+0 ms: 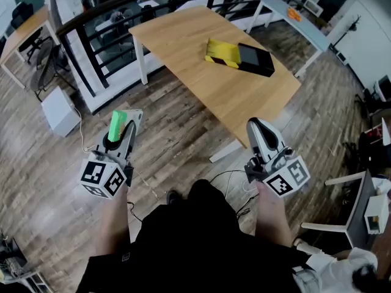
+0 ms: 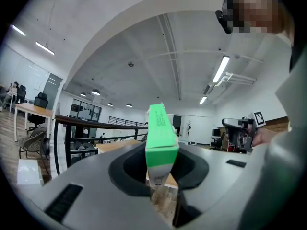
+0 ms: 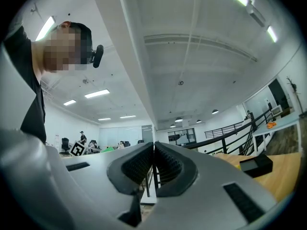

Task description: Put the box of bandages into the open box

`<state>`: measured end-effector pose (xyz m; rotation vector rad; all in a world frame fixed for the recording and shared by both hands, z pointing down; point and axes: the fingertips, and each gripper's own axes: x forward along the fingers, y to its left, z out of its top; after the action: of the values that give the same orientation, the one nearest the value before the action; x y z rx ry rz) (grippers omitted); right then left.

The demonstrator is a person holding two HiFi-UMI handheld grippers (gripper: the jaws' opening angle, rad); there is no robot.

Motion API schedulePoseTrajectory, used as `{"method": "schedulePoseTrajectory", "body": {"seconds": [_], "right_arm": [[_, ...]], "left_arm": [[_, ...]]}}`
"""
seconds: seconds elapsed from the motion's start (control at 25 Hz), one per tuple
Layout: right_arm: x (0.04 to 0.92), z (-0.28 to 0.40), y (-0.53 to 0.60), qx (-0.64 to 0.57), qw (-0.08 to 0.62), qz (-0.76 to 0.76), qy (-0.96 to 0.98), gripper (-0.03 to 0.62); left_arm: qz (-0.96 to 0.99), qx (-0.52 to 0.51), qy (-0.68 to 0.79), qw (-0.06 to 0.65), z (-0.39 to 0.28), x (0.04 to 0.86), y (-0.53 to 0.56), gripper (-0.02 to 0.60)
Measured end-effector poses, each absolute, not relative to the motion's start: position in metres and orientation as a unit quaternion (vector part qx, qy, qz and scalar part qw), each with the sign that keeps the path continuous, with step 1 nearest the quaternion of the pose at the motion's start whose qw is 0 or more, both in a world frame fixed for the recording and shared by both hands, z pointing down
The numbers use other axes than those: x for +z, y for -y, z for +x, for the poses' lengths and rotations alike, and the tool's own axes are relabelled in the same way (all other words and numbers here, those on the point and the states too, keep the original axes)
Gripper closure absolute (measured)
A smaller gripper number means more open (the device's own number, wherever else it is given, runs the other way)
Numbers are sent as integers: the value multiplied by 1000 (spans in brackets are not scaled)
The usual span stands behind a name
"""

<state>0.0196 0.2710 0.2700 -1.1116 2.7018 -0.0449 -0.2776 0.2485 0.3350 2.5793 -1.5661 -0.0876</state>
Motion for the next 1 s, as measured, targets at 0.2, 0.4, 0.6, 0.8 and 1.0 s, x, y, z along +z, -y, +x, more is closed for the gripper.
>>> {"method": "schedulePoseTrajectory", "body": {"seconds": [0.2,0.4,0.6,0.8,1.0], "right_arm": [[275,15,-265,-26,109,-373,-921,556],[285,16,-249,-44,111,-365,-923,556],[292,24,-219,-55,116,-361,-924,556],[306,32,-179,-76,118,-355,-924,556],[318,43,-133,-94,119,-351,-924,556]], "left_arm": [[854,-23,515,71,-280,343,-245,491],[851,-18,518,78,-279,348,-233,491],[849,-7,522,83,-275,354,-209,491],[845,7,526,94,-265,363,-175,491],[843,21,528,103,-253,370,-133,491]]}}
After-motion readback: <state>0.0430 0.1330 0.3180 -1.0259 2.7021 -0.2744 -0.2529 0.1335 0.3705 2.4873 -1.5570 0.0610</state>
